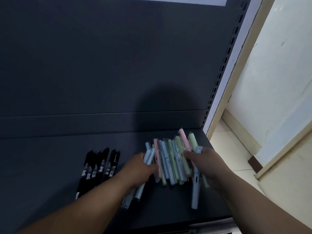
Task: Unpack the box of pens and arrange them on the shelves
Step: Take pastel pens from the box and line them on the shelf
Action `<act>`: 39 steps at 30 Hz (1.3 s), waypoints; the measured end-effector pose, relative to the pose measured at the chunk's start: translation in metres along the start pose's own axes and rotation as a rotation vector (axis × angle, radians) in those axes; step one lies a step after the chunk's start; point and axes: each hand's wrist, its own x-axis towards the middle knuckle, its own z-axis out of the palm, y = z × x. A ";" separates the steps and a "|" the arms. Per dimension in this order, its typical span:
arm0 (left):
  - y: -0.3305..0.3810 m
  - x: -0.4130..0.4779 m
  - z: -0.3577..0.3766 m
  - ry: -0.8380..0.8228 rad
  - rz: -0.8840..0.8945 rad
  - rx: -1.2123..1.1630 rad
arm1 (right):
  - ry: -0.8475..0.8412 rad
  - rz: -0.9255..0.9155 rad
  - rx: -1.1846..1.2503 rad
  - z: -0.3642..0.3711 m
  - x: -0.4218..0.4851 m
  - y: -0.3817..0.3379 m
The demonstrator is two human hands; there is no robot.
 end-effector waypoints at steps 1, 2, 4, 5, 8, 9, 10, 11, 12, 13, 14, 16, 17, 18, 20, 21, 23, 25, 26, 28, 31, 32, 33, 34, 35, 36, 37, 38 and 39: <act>-0.001 0.000 0.001 0.000 -0.005 0.004 | 0.005 0.000 0.000 0.001 0.000 -0.001; -0.001 0.001 0.002 0.000 -0.008 0.010 | 0.006 0.000 -0.003 0.002 -0.001 -0.001; -0.001 0.001 0.003 0.000 -0.008 0.033 | 0.014 0.011 -0.005 0.002 -0.002 -0.001; -0.001 0.001 0.003 0.001 -0.005 0.045 | 0.022 0.014 -0.001 0.001 -0.002 -0.001; 0.000 0.001 0.001 0.011 -0.001 0.049 | 0.028 0.012 0.060 0.001 -0.003 -0.001; 0.000 0.000 0.000 0.023 0.004 0.031 | 0.023 0.011 0.090 0.000 -0.004 -0.002; 0.000 0.000 -0.001 0.041 0.014 0.003 | 0.015 0.010 0.118 0.001 -0.005 -0.003; 0.001 -0.001 -0.002 0.062 0.031 -0.030 | -0.001 0.014 0.148 0.000 -0.007 -0.005; 0.003 -0.002 -0.002 0.083 0.052 -0.067 | -0.024 0.017 0.183 0.000 -0.009 -0.008; 0.006 -0.004 -0.002 0.102 0.076 -0.111 | -0.053 0.018 0.221 0.000 -0.011 -0.010; 0.010 -0.006 -0.002 0.116 0.103 -0.161 | -0.088 0.019 0.259 0.000 -0.013 -0.013; 0.020 -0.011 -0.001 0.111 0.152 -0.269 | -0.179 0.038 0.327 0.001 -0.018 -0.018; 0.024 -0.012 0.000 0.093 0.166 -0.325 | -0.228 0.052 0.357 0.002 -0.019 -0.019; 0.029 -0.014 0.000 0.069 0.171 -0.376 | -0.273 0.070 0.386 0.004 -0.021 -0.021; 0.034 -0.016 0.001 0.024 0.153 -0.463 | -0.350 0.110 0.439 0.009 -0.024 -0.022; 0.034 -0.016 0.002 0.007 0.136 -0.495 | -0.386 0.124 0.462 0.011 -0.025 -0.022; 0.033 -0.015 0.002 -0.013 0.096 -0.515 | -0.454 0.116 0.471 0.014 -0.027 -0.023; 0.031 -0.013 0.001 -0.019 0.067 -0.504 | -0.479 0.081 0.441 0.016 -0.027 -0.021; 0.031 -0.012 0.001 -0.024 0.057 -0.499 | -0.473 0.073 0.425 0.016 -0.026 -0.019; 0.032 -0.010 0.000 -0.041 0.034 -0.485 | -0.454 0.074 0.384 0.017 -0.024 -0.017; 0.035 -0.006 0.000 -0.059 0.017 -0.433 | -0.446 0.083 0.344 0.017 -0.023 -0.018; 0.036 -0.005 0.000 -0.070 0.013 -0.407 | -0.449 0.090 0.345 0.017 -0.023 -0.019; 0.037 -0.005 0.000 -0.087 0.011 -0.387 | -0.457 0.097 0.351 0.016 -0.023 -0.020; 0.039 -0.006 0.001 -0.104 0.007 -0.380 | -0.467 0.108 0.363 0.015 -0.023 -0.020; 0.041 -0.006 0.001 -0.120 0.001 -0.384 | -0.475 0.121 0.377 0.013 -0.023 -0.020; 0.042 -0.007 0.001 -0.126 -0.007 -0.395 | -0.483 0.135 0.389 0.012 -0.023 -0.021; 0.042 -0.006 0.002 -0.122 -0.013 -0.404 | -0.484 0.143 0.392 0.010 -0.022 -0.021; 0.042 -0.004 0.002 -0.104 -0.019 -0.408 | -0.471 0.151 0.392 0.009 -0.021 -0.021; 0.041 -0.001 0.002 -0.079 -0.026 -0.401 | -0.443 0.153 0.387 0.007 -0.020 -0.022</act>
